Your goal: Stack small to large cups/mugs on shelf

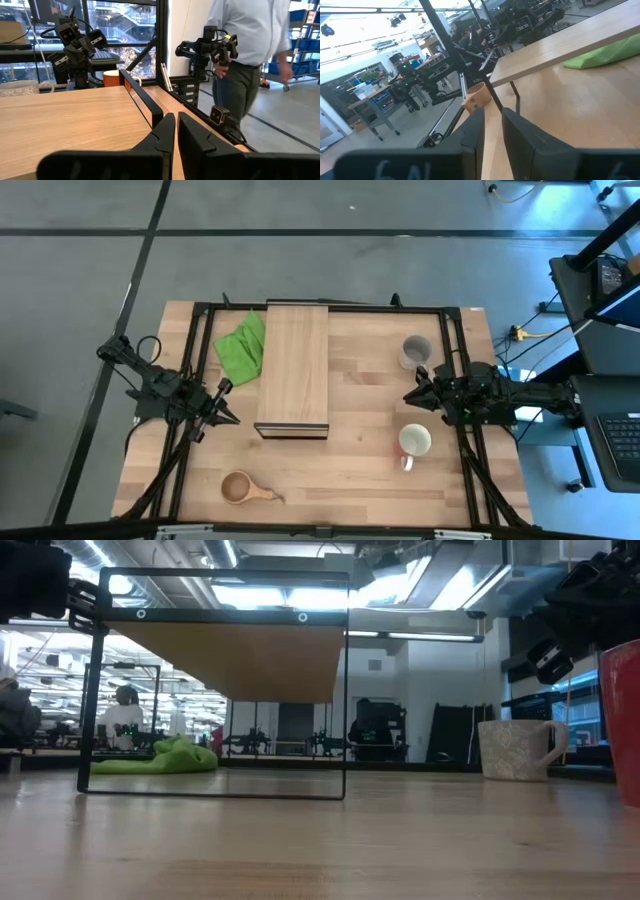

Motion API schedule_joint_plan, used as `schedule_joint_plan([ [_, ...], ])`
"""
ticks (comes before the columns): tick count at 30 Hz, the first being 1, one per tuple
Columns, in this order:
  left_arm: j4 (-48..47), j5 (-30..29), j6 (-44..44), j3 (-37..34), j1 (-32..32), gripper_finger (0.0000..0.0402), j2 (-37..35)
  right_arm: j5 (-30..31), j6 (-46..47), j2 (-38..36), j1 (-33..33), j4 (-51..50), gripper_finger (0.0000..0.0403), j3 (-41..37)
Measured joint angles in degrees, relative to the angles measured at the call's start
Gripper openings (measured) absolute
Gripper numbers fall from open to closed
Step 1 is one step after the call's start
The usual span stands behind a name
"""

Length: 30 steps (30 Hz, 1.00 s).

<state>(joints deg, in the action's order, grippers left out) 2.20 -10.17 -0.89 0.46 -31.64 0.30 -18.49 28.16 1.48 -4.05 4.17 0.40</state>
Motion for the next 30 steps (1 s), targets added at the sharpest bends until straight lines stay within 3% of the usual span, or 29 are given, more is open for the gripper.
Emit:
schedule_joint_plan([
  [3,0.0,0.0,0.0,0.0,0.0,0.0014,0.0,4.8,2.4,0.0,0.0,4.5,0.0069,0.0],
  [5,0.0,0.0,0.0,0.0,0.0,0.0014,0.0,4.5,8.0,0.0,0.0,10.3,0.0069,0.0],
  [8,0.0,0.0,0.0,0.0,0.0,0.0014,0.0,-0.1,15.0,0.0,0.0,20.4,0.0069,0.7],
  [11,0.0,0.0,0.0,0.0,0.0,0.0014,0.0,-9.1,8.8,0.2,0.0,19.4,0.0069,5.9],
  [15,0.0,0.0,0.0,0.0,0.0,0.0014,0.0,-11.2,-4.3,4.1,0.0,2.7,0.0069,18.9],
  [19,0.0,0.0,0.0,0.0,0.0,0.0014,0.0,-2.6,-17.2,13.6,0.0,-16.8,0.0069,32.7],
  [22,0.0,0.0,0.0,0.0,0.0,0.0014,0.0,4.6,-16.5,22.6,0.0,-26.5,0.0069,41.3],
  [25,0.0,0.0,0.0,0.0,0.0,0.0014,0.0,7.8,-13.6,31.6,0.0,-36.2,0.0069,49.3],
  [30,0.0,0.0,0.0,0.0,0.0,0.0014,0.0,14.1,-8.7,46.2,0.0,-61.4,0.0069,63.5],
])
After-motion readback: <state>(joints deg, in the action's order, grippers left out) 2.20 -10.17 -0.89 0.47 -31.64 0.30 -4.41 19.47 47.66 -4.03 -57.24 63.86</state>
